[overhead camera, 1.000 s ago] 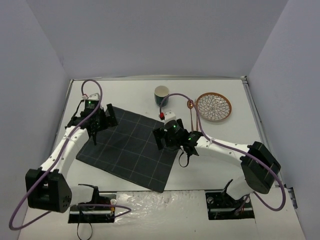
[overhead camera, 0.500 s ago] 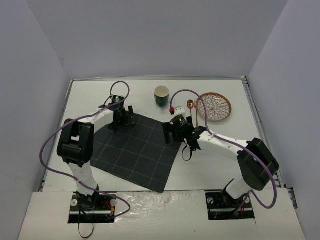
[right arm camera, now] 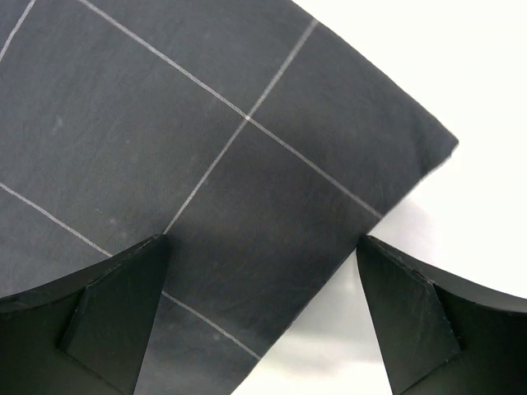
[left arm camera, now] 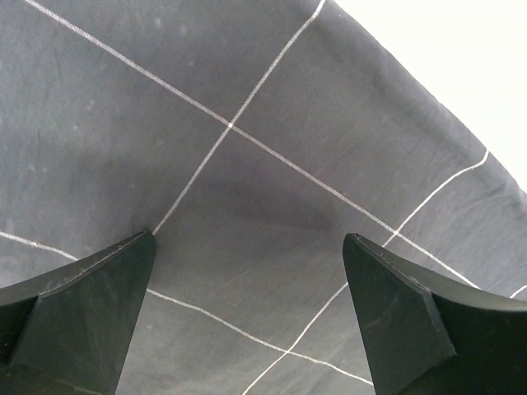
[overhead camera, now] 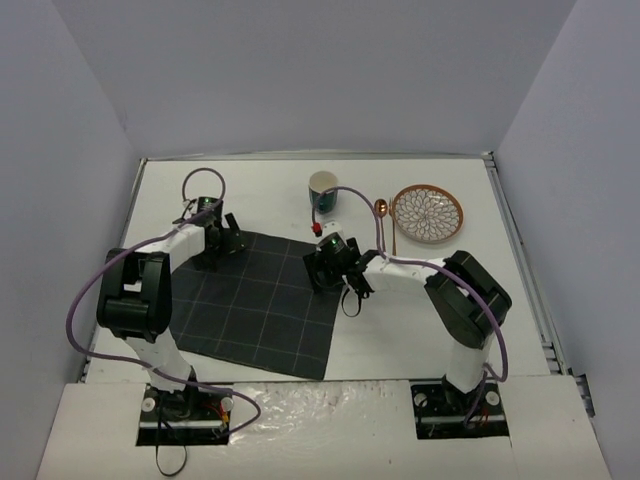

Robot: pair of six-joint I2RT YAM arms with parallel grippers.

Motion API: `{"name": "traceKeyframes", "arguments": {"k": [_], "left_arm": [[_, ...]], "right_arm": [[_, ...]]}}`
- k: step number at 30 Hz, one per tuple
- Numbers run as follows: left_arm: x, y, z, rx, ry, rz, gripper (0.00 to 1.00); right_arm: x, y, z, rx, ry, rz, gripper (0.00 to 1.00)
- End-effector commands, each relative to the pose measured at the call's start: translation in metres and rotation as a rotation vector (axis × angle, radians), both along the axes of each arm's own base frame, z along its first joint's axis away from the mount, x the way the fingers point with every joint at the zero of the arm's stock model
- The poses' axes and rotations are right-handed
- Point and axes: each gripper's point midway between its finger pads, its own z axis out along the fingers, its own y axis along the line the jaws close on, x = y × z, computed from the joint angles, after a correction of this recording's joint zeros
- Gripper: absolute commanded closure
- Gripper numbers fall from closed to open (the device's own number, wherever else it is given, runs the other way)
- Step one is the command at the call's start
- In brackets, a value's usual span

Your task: Set the dinner table for one person

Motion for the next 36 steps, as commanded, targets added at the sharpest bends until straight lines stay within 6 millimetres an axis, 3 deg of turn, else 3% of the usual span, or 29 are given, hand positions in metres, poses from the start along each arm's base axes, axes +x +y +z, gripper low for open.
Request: {"name": "traceKeyframes", "arguments": {"k": [1, 8, 15, 26, 36], "left_arm": [[-0.048, 0.040, -0.013, 0.021, 0.113, 0.132, 0.04], [-0.070, 0.087, -0.004, 0.023, 0.118, 0.274, 0.04], [-0.062, 0.108, 0.010, 0.045, 0.105, 0.296, 0.04], [-0.031, 0.109, 0.009, 0.035, 0.058, 0.233, 0.04], [-0.030, 0.110, 0.003, 0.037, 0.090, 0.227, 0.04]], "right_arm": [[-0.004, 0.027, -0.009, 0.002, 0.017, 0.070, 0.07], [0.000, 0.056, -0.011, 0.001, 0.000, 0.119, 0.07], [0.019, 0.068, -0.004, -0.011, -0.042, 0.118, 0.07], [0.018, 0.071, -0.007, -0.002, -0.020, 0.095, 0.07], [-0.006, 0.047, -0.021, -0.016, 0.032, 0.016, 0.07]]}}
